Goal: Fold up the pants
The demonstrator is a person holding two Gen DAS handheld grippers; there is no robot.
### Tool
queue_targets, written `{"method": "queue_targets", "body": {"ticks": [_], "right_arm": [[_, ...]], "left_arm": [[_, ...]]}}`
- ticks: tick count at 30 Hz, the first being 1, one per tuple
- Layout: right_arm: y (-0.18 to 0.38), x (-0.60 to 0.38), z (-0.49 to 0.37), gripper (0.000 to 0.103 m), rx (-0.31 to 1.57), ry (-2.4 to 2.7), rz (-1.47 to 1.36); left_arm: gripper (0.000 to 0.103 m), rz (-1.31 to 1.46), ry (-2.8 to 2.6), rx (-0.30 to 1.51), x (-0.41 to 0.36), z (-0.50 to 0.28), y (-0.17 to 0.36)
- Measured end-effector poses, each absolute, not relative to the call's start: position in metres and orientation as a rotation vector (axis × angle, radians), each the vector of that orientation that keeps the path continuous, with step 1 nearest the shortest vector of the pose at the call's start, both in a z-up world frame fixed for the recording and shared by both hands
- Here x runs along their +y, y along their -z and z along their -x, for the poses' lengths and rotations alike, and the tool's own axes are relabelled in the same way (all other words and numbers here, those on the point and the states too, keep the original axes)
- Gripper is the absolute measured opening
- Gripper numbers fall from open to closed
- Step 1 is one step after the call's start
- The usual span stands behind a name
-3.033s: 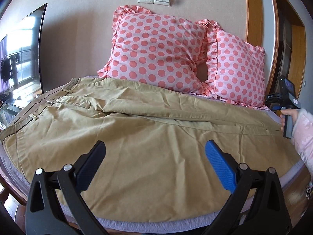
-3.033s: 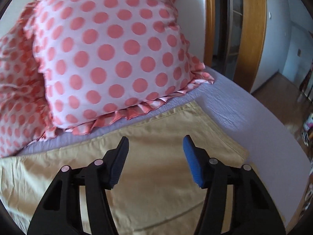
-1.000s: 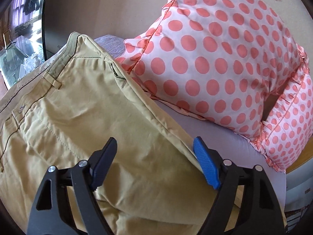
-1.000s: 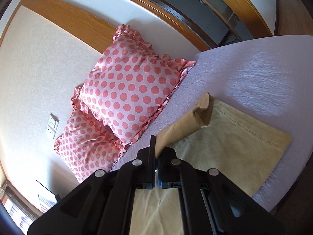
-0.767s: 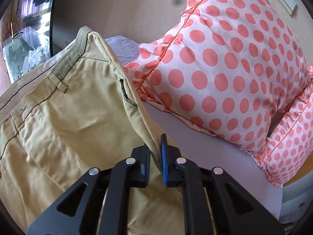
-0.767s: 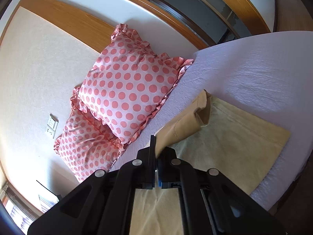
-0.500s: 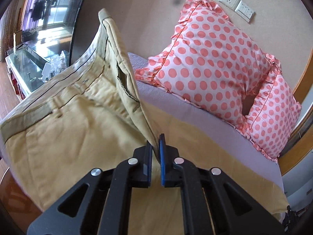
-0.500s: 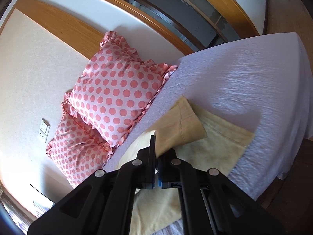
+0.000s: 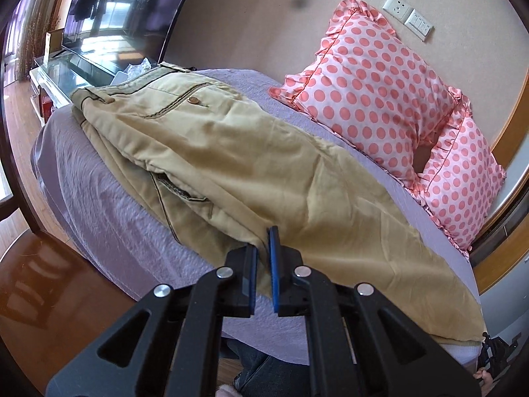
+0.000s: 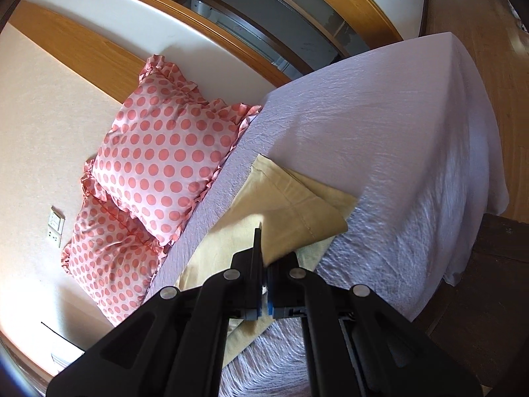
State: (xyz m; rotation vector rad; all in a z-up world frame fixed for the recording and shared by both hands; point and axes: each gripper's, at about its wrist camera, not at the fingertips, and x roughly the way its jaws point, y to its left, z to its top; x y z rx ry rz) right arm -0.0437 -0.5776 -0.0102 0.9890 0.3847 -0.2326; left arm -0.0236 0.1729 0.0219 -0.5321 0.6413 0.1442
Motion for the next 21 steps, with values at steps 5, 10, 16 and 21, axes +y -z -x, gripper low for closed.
{"method": "queue_targets", "body": {"ticks": [5, 10, 16, 21], "right_arm": [[0.011, -0.575, 0.045, 0.002, 0.418, 0.265, -0.972], [0.000, -0.574, 0.060, 0.051, 0.405, 0.391, -0.942], [0.005, -0.566, 0.053, 0.041, 0.424, 0.344, -0.908], [0.008, -0.547, 0.032, 0.023, 0.435, 0.288, -0.839]], "left_arm": [[0.007, 0.529, -0.130, 0.645, 0.173, 0.023, -0.019], [0.027, 0.526, -0.120, 0.627, 0.174, 0.033, -0.018], [0.046, 0.520, -0.127, 0.563, 0.177, 0.051, -0.020], [0.048, 0.551, -0.117, 0.564, 0.183, 0.052, -0.015]]}}
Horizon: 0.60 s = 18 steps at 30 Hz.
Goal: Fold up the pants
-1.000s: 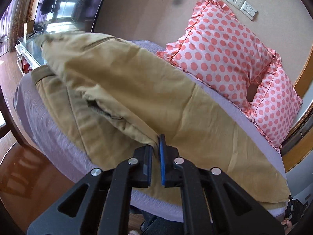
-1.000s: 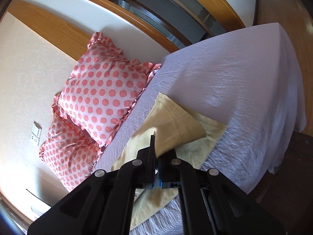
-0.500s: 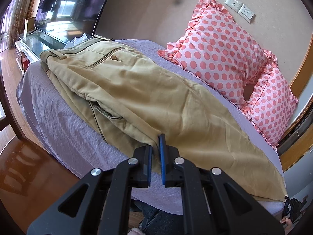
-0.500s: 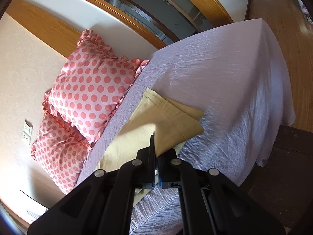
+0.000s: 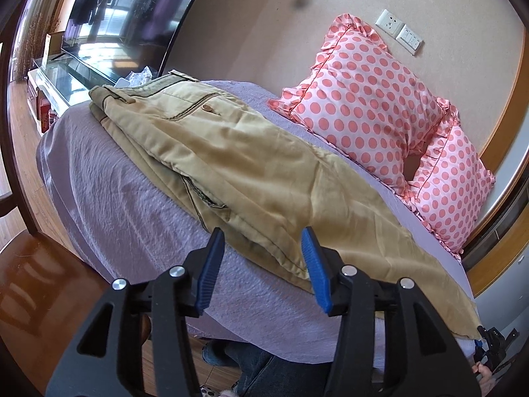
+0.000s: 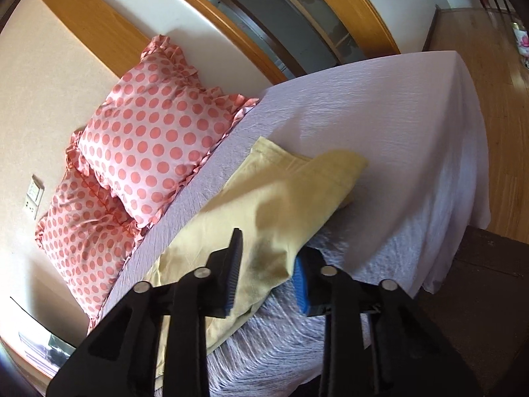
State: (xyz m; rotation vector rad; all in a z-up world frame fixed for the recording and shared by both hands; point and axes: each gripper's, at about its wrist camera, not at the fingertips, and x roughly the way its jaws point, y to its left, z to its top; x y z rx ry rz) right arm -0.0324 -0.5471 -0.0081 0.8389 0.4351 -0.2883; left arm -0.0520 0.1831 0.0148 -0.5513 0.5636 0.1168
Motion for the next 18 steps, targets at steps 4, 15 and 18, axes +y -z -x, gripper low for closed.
{"method": "queue_targets", "body": {"ticks": [4, 15, 18], "right_arm": [[-0.004, -0.534, 0.015, 0.006, 0.399, 0.231, -0.759], [-0.084, -0.263, -0.073, 0.006, 0.459, -0.604, -0.383], [-0.051, -0.187, -0.080, 0.020, 0.694, -0.770, -0.224]], "left_arm": [[0.050, 0.585, -0.109, 0.552, 0.191, 0.057, -0.011], [0.072, 0.612, -0.065, 0.518, 0.188, 0.066, -0.009], [0.078, 0.612, -0.052, 0.504, 0.191, 0.069, -0.011]]}}
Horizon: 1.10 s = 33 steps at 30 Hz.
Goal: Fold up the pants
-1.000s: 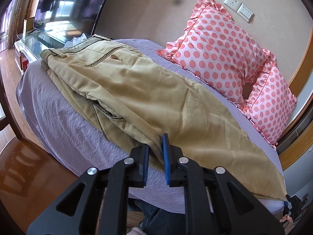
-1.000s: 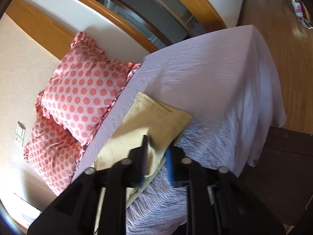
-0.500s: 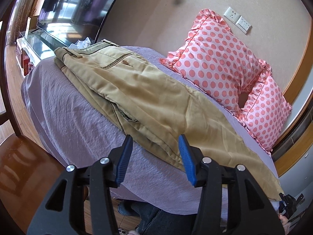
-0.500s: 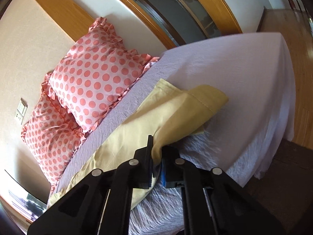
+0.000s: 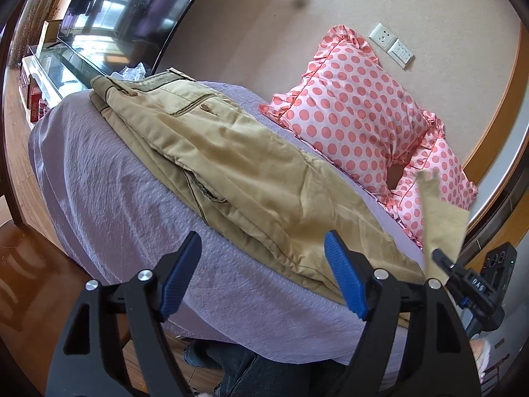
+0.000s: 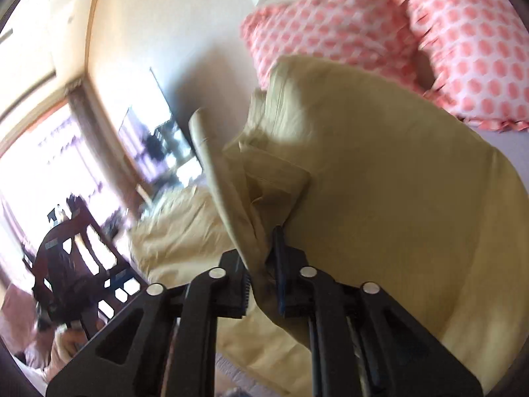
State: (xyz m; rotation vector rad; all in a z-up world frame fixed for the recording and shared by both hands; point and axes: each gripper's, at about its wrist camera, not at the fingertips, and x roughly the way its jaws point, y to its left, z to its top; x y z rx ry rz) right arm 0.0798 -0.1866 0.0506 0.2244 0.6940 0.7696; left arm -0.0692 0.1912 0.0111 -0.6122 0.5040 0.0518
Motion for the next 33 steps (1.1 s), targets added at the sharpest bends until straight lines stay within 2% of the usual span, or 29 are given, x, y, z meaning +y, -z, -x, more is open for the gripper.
{"method": "queue_targets", "body": {"ticks": [2, 5, 16, 25, 29, 33], "right_arm": [[-0.034, -0.168, -0.075, 0.046, 0.752, -0.772, -0.168], [-0.027, -0.175, -0.073, 0.068, 0.750, -0.779, -0.229], [-0.021, -0.185, -0.084, 0.072, 0.776, -0.752, -0.301], [-0.020, -0.185, -0.084, 0.073, 0.763, -0.755, -0.309], [-0.020, -0.182, -0.083, 0.077, 0.751, -0.758, -0.303], [-0.020, -0.184, -0.081, 0.077, 0.740, -0.768, -0.322]], "left_arm": [[0.080, 0.609, -0.050, 0.494, 0.196, 0.072, -0.012], [0.080, 0.615, -0.076, 0.477, 0.209, 0.070, -0.014], [0.080, 0.759, -0.235, 0.486, 0.277, 0.038, -0.014], [0.084, 0.791, -0.237, 0.523, 0.282, 0.027, -0.017], [0.084, 0.894, -0.139, 0.523, 0.285, 0.020, -0.014], [0.082, 0.978, -0.122, 0.506, 0.300, 0.013, -0.011]]}}
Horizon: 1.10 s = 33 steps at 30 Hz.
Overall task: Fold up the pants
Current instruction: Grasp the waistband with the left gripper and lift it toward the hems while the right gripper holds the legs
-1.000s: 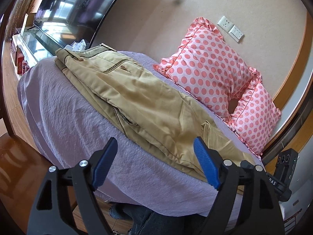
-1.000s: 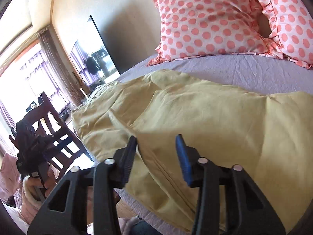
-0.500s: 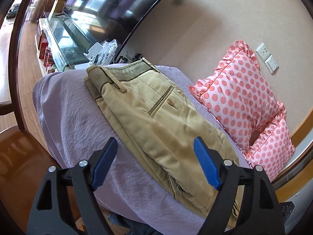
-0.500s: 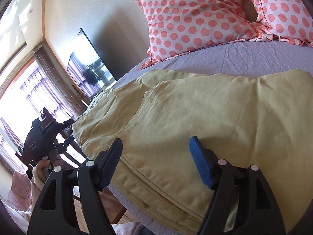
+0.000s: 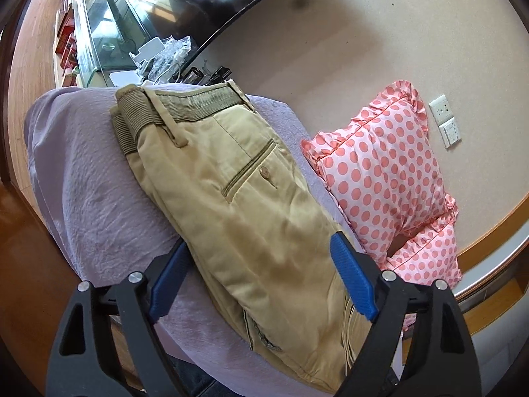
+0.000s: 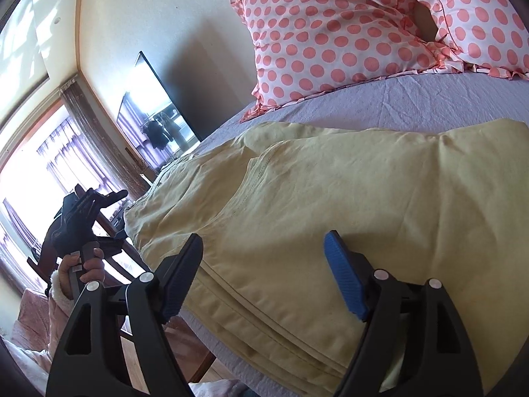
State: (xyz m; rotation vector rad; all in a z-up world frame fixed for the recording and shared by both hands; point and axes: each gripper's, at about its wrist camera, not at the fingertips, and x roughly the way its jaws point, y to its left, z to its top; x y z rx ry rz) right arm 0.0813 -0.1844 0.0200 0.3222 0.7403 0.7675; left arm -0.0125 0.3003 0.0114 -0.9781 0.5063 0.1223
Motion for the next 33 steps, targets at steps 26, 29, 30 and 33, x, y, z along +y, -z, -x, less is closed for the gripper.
{"method": "queue_targets", "body": {"ticks": [26, 29, 30, 33], "right_arm": [[-0.029, -0.363, -0.043, 0.080, 0.478, -0.464, -0.641], [-0.023, -0.388, -0.041, 0.080, 0.477, -0.409, -0.704], [-0.020, -0.396, -0.040, 0.080, 0.481, -0.395, -0.726], [-0.016, -0.413, -0.040, 0.080, 0.490, -0.371, -0.769]], "left_arm": [[0.015, 0.069, 0.380, 0.507, -0.034, -0.052, -0.138], [0.014, -0.045, 0.538, 0.641, -0.105, -0.057, -0.092], [0.012, -0.079, 0.564, 0.700, -0.123, -0.059, -0.073], [0.012, -0.167, 0.549, 0.701, -0.146, -0.050, -0.048]]}}
